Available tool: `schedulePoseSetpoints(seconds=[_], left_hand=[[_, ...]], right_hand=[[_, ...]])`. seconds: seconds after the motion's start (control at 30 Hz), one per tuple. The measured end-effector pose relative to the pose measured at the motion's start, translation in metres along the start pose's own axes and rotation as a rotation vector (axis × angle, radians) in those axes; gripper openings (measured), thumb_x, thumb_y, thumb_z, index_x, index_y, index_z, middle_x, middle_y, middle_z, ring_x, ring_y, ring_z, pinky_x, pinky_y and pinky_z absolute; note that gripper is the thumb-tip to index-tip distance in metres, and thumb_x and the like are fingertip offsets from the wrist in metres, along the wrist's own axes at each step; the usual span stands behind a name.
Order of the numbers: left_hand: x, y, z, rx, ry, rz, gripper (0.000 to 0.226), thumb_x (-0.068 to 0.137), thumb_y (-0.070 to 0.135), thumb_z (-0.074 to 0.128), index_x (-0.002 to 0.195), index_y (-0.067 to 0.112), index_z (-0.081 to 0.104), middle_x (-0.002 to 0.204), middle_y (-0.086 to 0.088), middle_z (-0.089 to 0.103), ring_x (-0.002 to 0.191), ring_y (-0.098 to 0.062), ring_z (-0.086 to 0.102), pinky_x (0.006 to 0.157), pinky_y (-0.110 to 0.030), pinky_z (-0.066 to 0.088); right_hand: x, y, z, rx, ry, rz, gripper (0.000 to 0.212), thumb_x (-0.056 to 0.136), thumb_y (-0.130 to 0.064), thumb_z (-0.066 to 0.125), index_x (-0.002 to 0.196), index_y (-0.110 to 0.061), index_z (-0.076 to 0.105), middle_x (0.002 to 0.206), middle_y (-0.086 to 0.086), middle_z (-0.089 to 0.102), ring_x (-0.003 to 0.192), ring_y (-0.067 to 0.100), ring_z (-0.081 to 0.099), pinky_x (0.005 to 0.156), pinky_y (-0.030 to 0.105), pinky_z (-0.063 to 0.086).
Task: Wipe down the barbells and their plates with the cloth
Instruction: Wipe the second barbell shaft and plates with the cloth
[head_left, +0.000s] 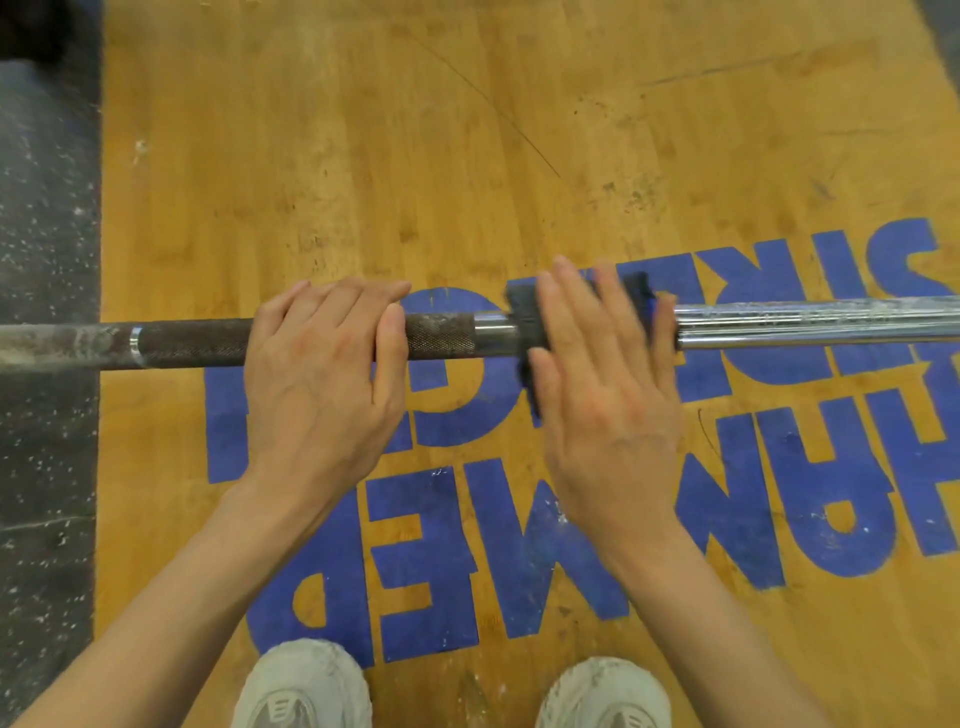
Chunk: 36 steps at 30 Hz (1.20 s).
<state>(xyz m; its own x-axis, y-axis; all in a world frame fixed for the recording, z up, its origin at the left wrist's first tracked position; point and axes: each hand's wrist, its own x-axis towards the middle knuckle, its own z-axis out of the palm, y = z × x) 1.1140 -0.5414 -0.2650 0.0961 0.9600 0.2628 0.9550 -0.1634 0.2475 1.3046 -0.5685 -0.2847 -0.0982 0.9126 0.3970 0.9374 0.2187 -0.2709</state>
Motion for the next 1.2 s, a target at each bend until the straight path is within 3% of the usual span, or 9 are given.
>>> schedulePoseSetpoints(seconds=[0.1,0.27,0.37,0.47,0.6,0.77,0.93,1.1,1.2], left_hand=[[0.003,0.002,0.003,0.001,0.014,-0.004,0.045,0.107,0.027,0.026,0.115,0.019,0.070,0.110,0.004,0.072,0.103,-0.020,0.061,0.106,-0.037,0.033],[0.009,-0.004,0.002,0.027,0.018,0.015,0.046,0.108,0.031,0.027,0.116,0.019,0.071,0.111,0.004,0.072,0.102,-0.021,0.063,0.104,-0.036,0.034],[0.011,-0.003,0.005,0.007,0.039,0.012,0.042,0.107,0.029,0.031,0.114,0.018,0.071,0.109,0.003,0.073,0.101,-0.021,0.063,0.104,-0.036,0.034],[0.012,-0.003,0.008,0.002,0.054,-0.002,0.043,0.108,0.029,0.029,0.130,0.018,0.065,0.125,0.003,0.068,0.125,-0.022,0.057,0.113,-0.039,0.026],[0.002,0.000,0.009,-0.032,0.037,0.110,0.049,0.109,0.027,0.026,0.152,0.012,0.042,0.159,-0.001,0.038,0.152,-0.026,0.023,0.123,-0.040,0.008],[-0.003,0.008,0.014,-0.022,0.016,0.125,0.051,0.108,0.033,0.020,0.152,0.018,0.042,0.160,0.003,0.037,0.151,-0.021,0.027,0.122,-0.037,0.010],[-0.002,0.006,0.014,-0.008,0.014,0.121,0.050,0.108,0.031,0.022,0.152,0.020,0.043,0.159,0.005,0.039,0.149,-0.020,0.030,0.121,-0.035,0.013],[0.002,0.010,0.016,-0.010,0.012,0.102,0.050,0.108,0.032,0.020,0.149,0.022,0.047,0.156,0.007,0.043,0.146,-0.019,0.036,0.119,-0.034,0.015],[0.005,0.008,0.016,-0.037,0.017,0.091,0.048,0.108,0.029,0.024,0.147,0.021,0.050,0.154,0.007,0.046,0.145,-0.018,0.037,0.118,-0.036,0.017]], right_hand=[[0.006,-0.021,0.005,0.033,0.045,0.129,0.045,0.111,-0.024,0.029,0.147,-0.006,0.048,0.155,0.006,0.045,0.148,0.029,0.034,0.126,0.046,0.007],[0.015,-0.023,0.012,0.051,-0.014,-0.089,0.044,0.111,-0.024,0.031,0.148,-0.007,0.048,0.156,0.006,0.044,0.148,0.025,0.036,0.126,0.044,0.013],[0.004,-0.002,0.003,0.006,0.024,0.044,0.044,0.111,-0.023,0.030,0.150,-0.007,0.044,0.158,0.007,0.040,0.150,0.027,0.030,0.126,0.046,0.009],[0.014,-0.035,0.013,0.083,0.041,0.128,0.046,0.111,-0.023,0.029,0.148,-0.004,0.046,0.157,0.009,0.042,0.150,0.029,0.030,0.126,0.047,0.008],[0.016,-0.025,0.015,0.033,-0.004,-0.054,0.045,0.112,-0.024,0.028,0.151,-0.007,0.043,0.158,0.007,0.040,0.150,0.026,0.031,0.126,0.045,0.011],[0.007,-0.018,0.011,0.061,0.062,0.160,0.046,0.111,-0.023,0.028,0.151,-0.003,0.041,0.158,0.012,0.038,0.150,0.031,0.028,0.126,0.049,0.007],[0.017,-0.032,0.018,0.078,-0.001,-0.037,0.045,0.110,-0.022,0.032,0.150,-0.005,0.044,0.158,0.008,0.041,0.150,0.026,0.031,0.126,0.044,0.009],[0.009,-0.016,0.014,0.088,0.076,0.167,0.047,0.111,-0.023,0.027,0.151,-0.002,0.039,0.160,0.013,0.036,0.151,0.031,0.025,0.126,0.048,0.005],[0.015,-0.050,0.026,0.128,0.068,0.094,0.046,0.110,-0.022,0.031,0.150,-0.002,0.040,0.159,0.014,0.037,0.150,0.030,0.027,0.126,0.046,0.005]])
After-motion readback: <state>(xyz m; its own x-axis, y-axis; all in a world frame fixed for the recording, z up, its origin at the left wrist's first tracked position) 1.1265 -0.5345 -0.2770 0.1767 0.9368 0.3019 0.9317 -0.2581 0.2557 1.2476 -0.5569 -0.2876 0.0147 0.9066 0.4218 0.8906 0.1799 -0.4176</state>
